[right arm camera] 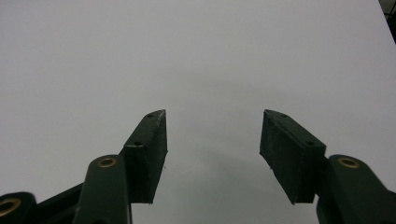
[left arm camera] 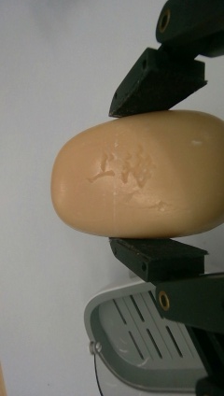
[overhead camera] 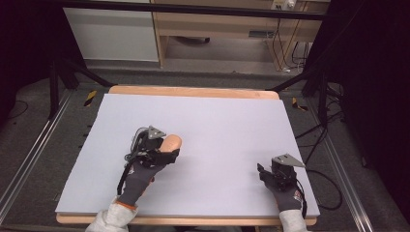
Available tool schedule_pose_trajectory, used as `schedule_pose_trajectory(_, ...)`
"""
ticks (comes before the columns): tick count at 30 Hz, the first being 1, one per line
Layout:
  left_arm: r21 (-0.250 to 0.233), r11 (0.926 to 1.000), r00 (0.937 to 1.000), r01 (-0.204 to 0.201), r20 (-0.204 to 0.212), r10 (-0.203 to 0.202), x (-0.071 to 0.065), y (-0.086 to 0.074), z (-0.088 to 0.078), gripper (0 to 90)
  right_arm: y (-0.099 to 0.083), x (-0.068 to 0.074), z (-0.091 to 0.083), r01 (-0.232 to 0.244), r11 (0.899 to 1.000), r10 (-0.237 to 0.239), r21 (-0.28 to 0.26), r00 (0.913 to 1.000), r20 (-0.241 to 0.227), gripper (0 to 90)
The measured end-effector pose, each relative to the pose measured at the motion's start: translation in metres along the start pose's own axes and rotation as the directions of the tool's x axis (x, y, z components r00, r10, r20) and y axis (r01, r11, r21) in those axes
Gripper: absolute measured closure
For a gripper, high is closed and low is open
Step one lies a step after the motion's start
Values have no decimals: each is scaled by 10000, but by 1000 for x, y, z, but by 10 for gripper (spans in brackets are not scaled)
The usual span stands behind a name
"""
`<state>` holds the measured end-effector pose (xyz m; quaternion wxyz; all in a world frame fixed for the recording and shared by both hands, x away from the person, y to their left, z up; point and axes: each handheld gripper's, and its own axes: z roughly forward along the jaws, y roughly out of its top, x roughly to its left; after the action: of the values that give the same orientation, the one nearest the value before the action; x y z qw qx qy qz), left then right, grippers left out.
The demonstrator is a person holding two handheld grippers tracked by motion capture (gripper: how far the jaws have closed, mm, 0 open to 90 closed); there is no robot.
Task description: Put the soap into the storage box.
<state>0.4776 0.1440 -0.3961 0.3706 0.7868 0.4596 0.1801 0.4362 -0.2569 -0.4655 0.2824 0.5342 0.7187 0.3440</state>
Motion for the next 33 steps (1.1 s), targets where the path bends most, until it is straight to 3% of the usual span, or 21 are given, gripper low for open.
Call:
schedule_pose_trajectory(12,-333,9987,9990,376,-225,-384,22,0,-13,323,-1,-1,-1,-160,9999,160,-28,9998,-85,413)
schedule_pose_trajectory(24,-618,9945,9941,844,-637,-883,51,0,-30,323,-1,0,0,-55,10000,55,6,10000,-69,412)
schedule_pose_trajectory(33,-683,9917,9892,1091,-904,-1151,63,1,-28,324,-1,1,1,-59,10000,59,34,10000,-61,413)
